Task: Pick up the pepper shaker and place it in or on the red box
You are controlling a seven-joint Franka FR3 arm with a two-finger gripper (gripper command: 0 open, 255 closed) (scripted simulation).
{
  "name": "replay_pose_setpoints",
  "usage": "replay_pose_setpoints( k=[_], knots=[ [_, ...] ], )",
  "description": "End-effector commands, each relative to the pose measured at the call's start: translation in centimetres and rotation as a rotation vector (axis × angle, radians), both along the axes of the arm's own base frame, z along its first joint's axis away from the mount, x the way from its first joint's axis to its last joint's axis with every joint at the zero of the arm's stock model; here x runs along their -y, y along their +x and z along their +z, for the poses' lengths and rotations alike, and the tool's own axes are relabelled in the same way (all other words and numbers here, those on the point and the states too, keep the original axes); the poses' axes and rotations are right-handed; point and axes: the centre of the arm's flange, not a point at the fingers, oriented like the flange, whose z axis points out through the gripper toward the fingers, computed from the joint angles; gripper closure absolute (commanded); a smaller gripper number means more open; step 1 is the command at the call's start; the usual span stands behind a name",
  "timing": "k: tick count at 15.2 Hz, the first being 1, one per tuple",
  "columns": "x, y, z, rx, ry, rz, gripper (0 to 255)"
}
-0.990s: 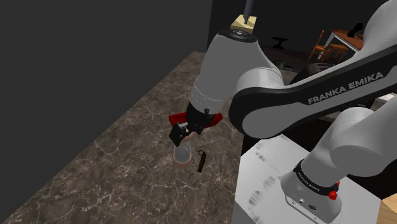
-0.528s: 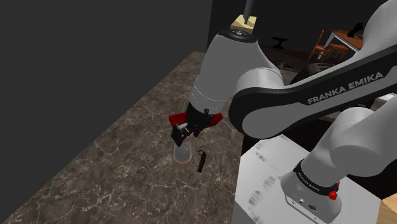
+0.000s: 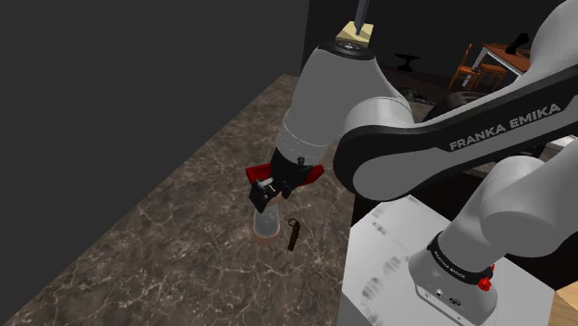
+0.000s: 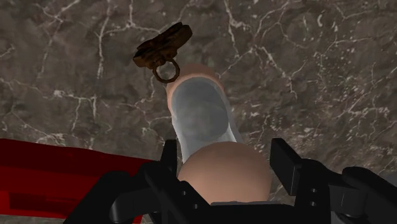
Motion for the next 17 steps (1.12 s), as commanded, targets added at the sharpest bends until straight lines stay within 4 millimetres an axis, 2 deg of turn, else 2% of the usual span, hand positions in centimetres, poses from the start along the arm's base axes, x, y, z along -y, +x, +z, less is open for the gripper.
replay_pose_setpoints(
  k=[1,17],
  knots=[
    [0.0,0.0,0.8,0.000,0.000,0.000,255],
    [0.0,0.0,9.3,0.000,0.000,0.000,255]
  ],
)
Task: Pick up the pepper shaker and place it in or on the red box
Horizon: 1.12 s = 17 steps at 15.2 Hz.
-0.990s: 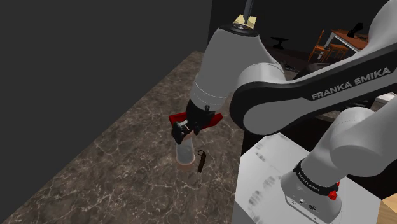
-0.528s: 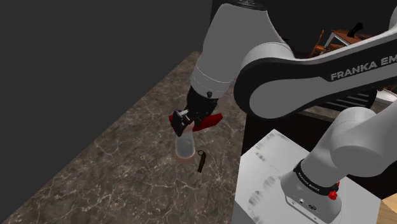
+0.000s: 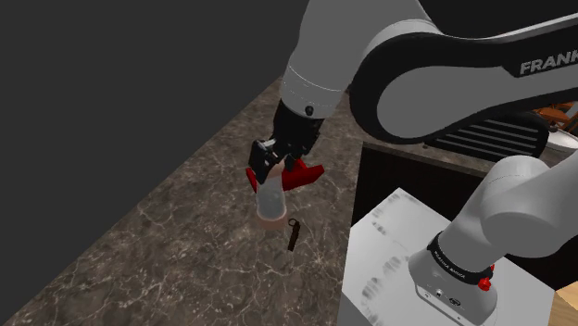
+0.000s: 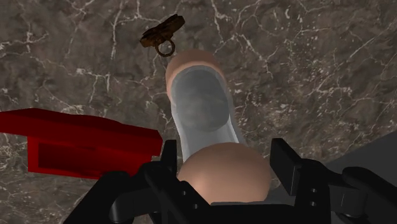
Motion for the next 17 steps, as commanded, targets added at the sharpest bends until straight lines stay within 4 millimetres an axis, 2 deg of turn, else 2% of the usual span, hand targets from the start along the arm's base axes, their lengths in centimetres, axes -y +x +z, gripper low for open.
replay_pose_setpoints(
  k=[1,15,17],
  knots=[
    [-0.1,0.0,1.1,0.000,0.000,0.000,255],
    [-0.1,0.0,8.2,0.000,0.000,0.000,255],
    [1.9,1.5,9.0,0.000,0.000,0.000,255]
  ],
)
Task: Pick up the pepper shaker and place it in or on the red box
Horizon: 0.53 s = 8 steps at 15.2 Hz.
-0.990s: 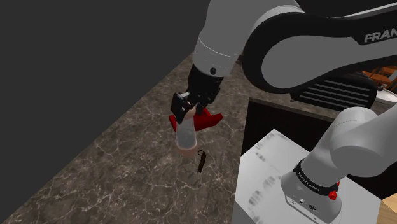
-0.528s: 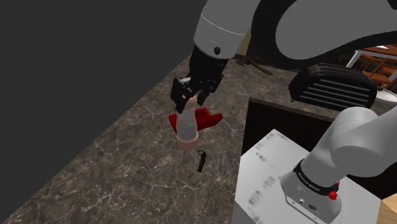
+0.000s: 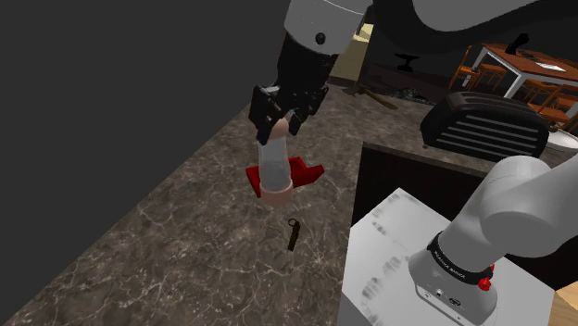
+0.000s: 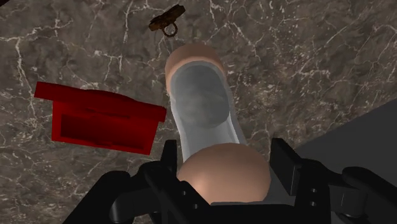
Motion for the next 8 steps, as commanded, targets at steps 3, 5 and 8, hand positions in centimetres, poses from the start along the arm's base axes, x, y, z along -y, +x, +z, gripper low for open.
replay_pose_setpoints(
  k=[3,5,8],
  knots=[
    [4.1,3.0,1.9,0.000,0.000,0.000,255],
    [6.0,4.5,2.7,0.000,0.000,0.000,255],
    [9.0,6.8,3.9,0.000,0.000,0.000,255]
  ],
)
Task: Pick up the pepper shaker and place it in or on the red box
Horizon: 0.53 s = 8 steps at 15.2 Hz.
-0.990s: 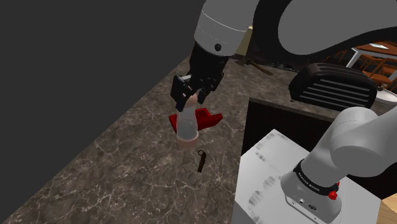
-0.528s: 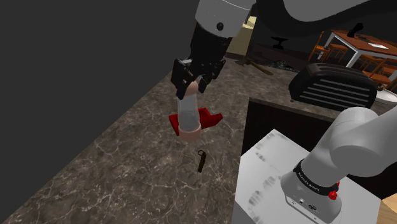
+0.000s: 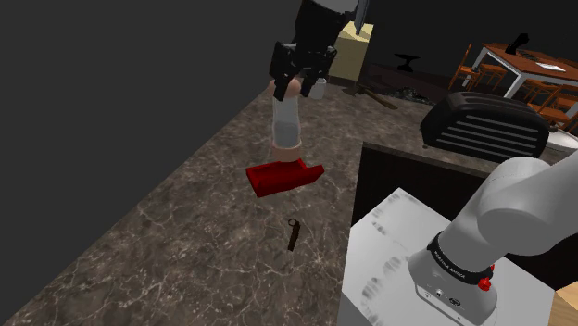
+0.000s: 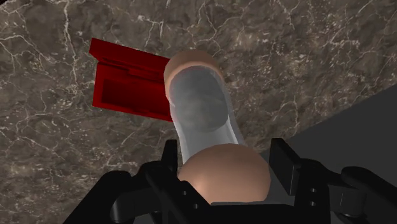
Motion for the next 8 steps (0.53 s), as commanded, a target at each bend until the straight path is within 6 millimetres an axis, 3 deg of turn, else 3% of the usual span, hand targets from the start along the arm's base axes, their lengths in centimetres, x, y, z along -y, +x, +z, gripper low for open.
replay_pose_setpoints(
  k=[1,6,8],
  knots=[
    [1.8,1.4,0.8,0.000,-0.001,0.001,255],
    [6.7,5.3,2.8,0.000,-0.001,0.001,255],
    [7.4,5.8,2.6,0.000,-0.001,0.001,255]
  ],
)
